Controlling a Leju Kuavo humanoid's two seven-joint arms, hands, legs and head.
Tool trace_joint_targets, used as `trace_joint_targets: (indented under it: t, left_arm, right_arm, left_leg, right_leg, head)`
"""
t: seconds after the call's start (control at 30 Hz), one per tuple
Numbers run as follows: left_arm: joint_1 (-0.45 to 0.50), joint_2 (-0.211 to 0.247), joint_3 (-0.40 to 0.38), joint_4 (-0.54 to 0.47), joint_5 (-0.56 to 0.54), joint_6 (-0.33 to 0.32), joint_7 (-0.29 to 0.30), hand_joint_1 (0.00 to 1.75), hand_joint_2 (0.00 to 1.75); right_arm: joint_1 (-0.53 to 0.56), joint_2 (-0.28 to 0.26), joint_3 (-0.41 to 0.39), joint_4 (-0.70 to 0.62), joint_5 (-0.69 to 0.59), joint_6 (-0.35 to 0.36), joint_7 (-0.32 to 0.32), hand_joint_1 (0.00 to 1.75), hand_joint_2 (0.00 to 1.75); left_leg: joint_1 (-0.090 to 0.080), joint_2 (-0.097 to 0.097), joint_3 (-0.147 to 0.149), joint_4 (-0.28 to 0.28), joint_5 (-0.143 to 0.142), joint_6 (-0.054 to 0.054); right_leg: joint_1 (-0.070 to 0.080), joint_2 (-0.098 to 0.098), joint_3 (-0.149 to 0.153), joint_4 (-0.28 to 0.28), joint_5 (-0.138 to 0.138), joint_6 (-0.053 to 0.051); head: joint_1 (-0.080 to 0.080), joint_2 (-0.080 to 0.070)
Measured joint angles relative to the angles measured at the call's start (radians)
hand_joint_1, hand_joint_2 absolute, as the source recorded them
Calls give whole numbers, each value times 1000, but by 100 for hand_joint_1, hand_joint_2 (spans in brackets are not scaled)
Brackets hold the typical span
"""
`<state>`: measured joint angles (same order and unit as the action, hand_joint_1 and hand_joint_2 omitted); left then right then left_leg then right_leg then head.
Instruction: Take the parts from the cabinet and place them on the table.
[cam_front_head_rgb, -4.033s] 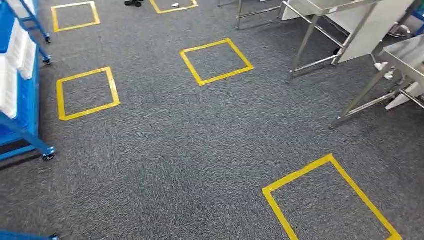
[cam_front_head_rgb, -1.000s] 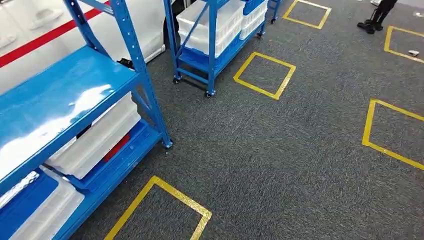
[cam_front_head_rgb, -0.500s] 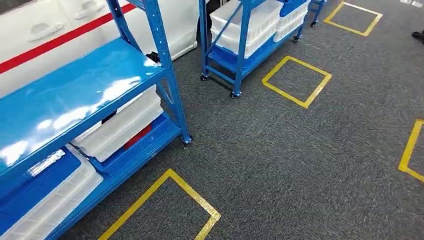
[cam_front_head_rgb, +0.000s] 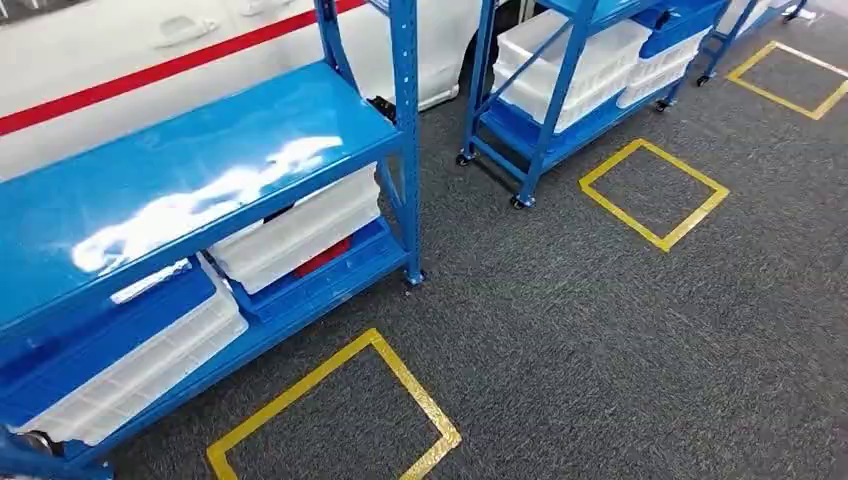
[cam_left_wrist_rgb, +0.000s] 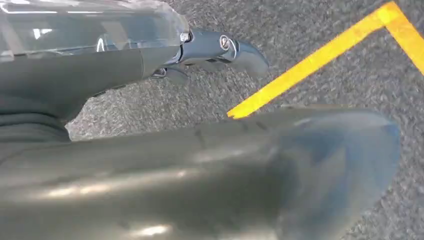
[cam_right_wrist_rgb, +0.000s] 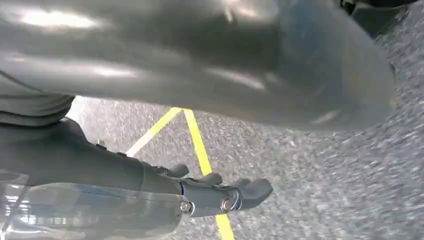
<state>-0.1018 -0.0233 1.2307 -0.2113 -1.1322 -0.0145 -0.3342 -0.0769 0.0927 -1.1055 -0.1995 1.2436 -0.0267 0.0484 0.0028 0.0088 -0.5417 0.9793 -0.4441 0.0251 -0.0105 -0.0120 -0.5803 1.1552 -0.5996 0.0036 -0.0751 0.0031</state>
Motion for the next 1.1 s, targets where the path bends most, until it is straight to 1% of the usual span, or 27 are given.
trace_joint_targets:
  t: [0.03, 0.07, 0.1, 0.13, 0.17, 0.2, 0.23, 0.27, 0.37, 0.4, 0.43, 0.47, 0.5, 0.57, 0.6, 0.63, 0.7, 0.73, 0.77, 0.8, 0.9, 0.93, 0.97, 1.0, 1.03, 1.07, 1.1]
  left_arm:
    - [-2, 0, 0, 0, 0, 0, -1, 0, 0]
    - [-2, -1, -1, 0, -2, -1, -1, 0, 0]
    - [-1, -1, -1, 0, -3, -1, -1, 0, 0]
    - [-1, -1, -2, 0, -3, -3, -2, 0, 0]
    - [-1, -2, -4, 0, -4, -4, -2, 0, 0]
    - [-1, -5, -5, 0, -4, -5, -2, 0, 0]
    - [-2, -6, -6, 0, -3, -7, -3, 0, 0]
    - [-3, -6, -6, 0, -2, -7, -5, 0, 0]
    - [-1, -6, -6, 0, 4, -7, -10, 0, 0]
    - [3, -6, -6, 0, 5, -6, -11, 0, 0]
    - [6, -9, -6, 0, 7, -5, -12, 0, 0]
    - [5, -11, -6, 0, 8, -5, -12, 0, 0]
    - [2, -10, -6, 0, 11, -2, -13, 0, 0]
    - [-3, -11, -6, 0, 13, 0, -13, 0, 0]
    - [-1, -11, -6, 0, 13, 0, -13, 0, 0]
    - [2, -11, -6, 0, 13, 0, -13, 0, 0]
    - [3, -11, -6, 0, 13, 0, -13, 0, 0]
    - [2, -11, -6, 0, 13, 0, -13, 0, 0]
    - [-1, -11, -6, 0, 13, 0, -13, 0, 0]
    - [-5, -10, -6, 0, 13, 0, -14, 0, 0]
    - [1, -9, -6, 0, 13, 1, -16, 0, 0]
    - [4, -9, -6, 0, 13, 1, -16, 0, 0]
    - [4, -11, -6, 0, 13, 1, -18, 0, 0]
    - [1, -11, -6, 0, 13, 1, -19, 0, 0]
    - [-3, -11, -6, 0, 13, 1, -19, 0, 0]
    - [-6, -11, -6, 0, 13, 1, -19, 0, 0]
    - [-5, -11, -6, 0, 13, 1, -19, 0, 0]
  right_arm:
    - [1, 0, 0, 0, 0, 1, -1, 0, 0]
    - [2, 0, 0, 0, 0, 1, -5, 0, 0]
    - [4, 0, 0, 0, 0, 1, -8, 0, 0]
    - [4, 0, 0, 0, 0, 1, -11, 0, 0]
    - [5, -1, 0, 0, 0, 0, -15, 0, 0]
    - [6, -1, 0, 0, 1, -1, -18, 0, 0]
    - [8, -2, 0, 0, 2, -3, -19, 0, 0]
    - [9, -1, 0, 0, 4, -3, -19, 0, 0]
    - [6, -1, 0, 0, 10, -3, -16, 0, 0]
    - [6, -1, 0, 0, 11, -2, -16, 0, 0]
    - [6, -1, 0, 0, 11, 0, -14, 0, 0]
    - [8, -2, 0, 0, 12, 0, -13, 0, 0]
    - [10, -3, 0, 0, 12, 0, -12, 0, 0]
    - [13, -3, 0, 0, 13, 1, -11, 0, 0]
    - [13, -4, 0, 0, 13, 3, -11, 0, 0]
    - [12, -4, 0, 0, 13, 3, -11, 0, 0]
    - [8, -4, 0, 0, 13, 7, -11, 0, 0]
    - [7, -4, 0, 0, 13, 7, -13, 0, 0]
    - [8, -3, 0, 0, 13, 7, -13, 0, 0]
    - [8, -3, 0, 0, 13, 7, -14, 0, 0]
    - [-1, -3, 0, 0, 13, 7, -14, 0, 0]
    - [-2, -4, 0, 0, 13, 7, -14, 0, 0]
    - [-1, -6, 0, 0, 13, 6, -15, 0, 0]
    - [0, -6, 0, 0, 13, 7, -15, 0, 0]
    - [1, -6, 0, 0, 13, 7, -15, 0, 0]
    - [3, -6, 0, 0, 13, 7, -14, 0, 0]
    - [5, -6, 0, 0, 13, 7, -14, 0, 0]
  left_leg:
    - [0, -10, -1, 0, 1, 1]
    - [-1, -22, -2, 2, 1, 1]
    - [0, -34, -2, 4, 0, 0]
    - [2, -49, -2, 9, -1, -2]
    - [3, -62, -2, 13, -4, -5]
    - [6, -75, -2, 20, -8, -11]
    - [8, -86, -4, 29, -12, -17]
    - [4, -95, -13, 38, -17, -25]
    - [10, -123, -24, 35, -11, -44]
    - [10, -133, -28, 34, -10, -51]
    - [11, -106, -29, 44, -17, -52]
    - [7, -56, -48, 83, -46, -57]
    - [9, -36, -79, 148, -84, -60]
    - [11, -23, -153, 307, -151, -65]
    - [11, -21, -171, 345, -156, -65]
    - [10, -19, -163, 331, -136, -64]
    - [9, -10, -92, 195, -59, -56]
    - [5, 9, -41, 101, -18, -48]
    - [-4, 56, -15, 46, -24, -37]
    - [-14, 56, -17, 38, -24, -29]
    - [-16, 26, -22, 35, -22, -17]
    - [1, 17, -6, 18, -10, -8]
    - [-1, 10, -3, 12, -7, -8]
    - [0, 2, -5, 12, -5, -1]
    - [0, -8, -7, 12, -5, 0]
    - [0, -19, -8, 12, -5, 1]
    - [0, -32, -8, 13, -5, 1]
  right_leg:
    - [-3, 7, -41, 84, -37, 1]
    - [-4, 8, -72, 144, -53, 3]
    - [-5, 8, -85, 164, -44, 6]
    - [-7, 8, -74, 132, -8, 8]
    - [-10, 11, -49, 72, 35, 9]
    - [-14, 24, -10, -19, 88, 11]
    - [-20, 56, 21, -99, 121, 13]
    - [-19, 101, 27, -112, 100, 16]
    - [-10, 72, 23, -111, 104, -5]
    - [-17, 59, 25, -119, 108, -14]
    - [-19, 46, 27, -123, 111, -21]
    - [-17, 36, 27, -125, 111, -28]
    - [-13, 22, 26, -125, 110, -33]
    - [-7, -9, 26, -124, 107, -37]
    - [-5, -21, 27, -124, 106, -38]
    - [-3, -32, 28, -124, 105, -38]
    - [-1, -53, 34, -124, 101, -37]
    - [0, -64, 40, -124, 98, -35]
    - [1, -73, 43, -125, 96, -31]
    - [6, -84, 43, -122, 93, -25]
    - [4, -110, 51, -130, 93, -12]
    - [5, -102, 54, -125, 85, -3]
    - [2, -50, 49, -106, 72, 3]
    - [1, -16, 21, -54, 36, 4]
    - [-2, 0, -18, 25, -5, 5]
    - [-4, 5, -57, 104, -38, 7]
    - [-5, 7, -85, 156, -48, 10]
  head:
    - [0, 0]
    - [0, 0]
    - [0, 0]
    - [0, 0]
    - [0, 0]
    - [0, 0]
    - [0, 0]
    - [0, 0]
    - [0, 0]
    - [0, 0]
    - [0, 0]
    - [0, 0]
    - [0, 0]
    - [0, 0]
    - [0, 0]
    - [0, 0]
    - [0, 0]
    - [0, 0]
    - [0, 0]
    - [0, 0]
    - [0, 0]
    - [0, 0]
    - [0, 0]
    - [0, 0]
    - [0, 0]
    - [0, 0]
    - [0, 0]
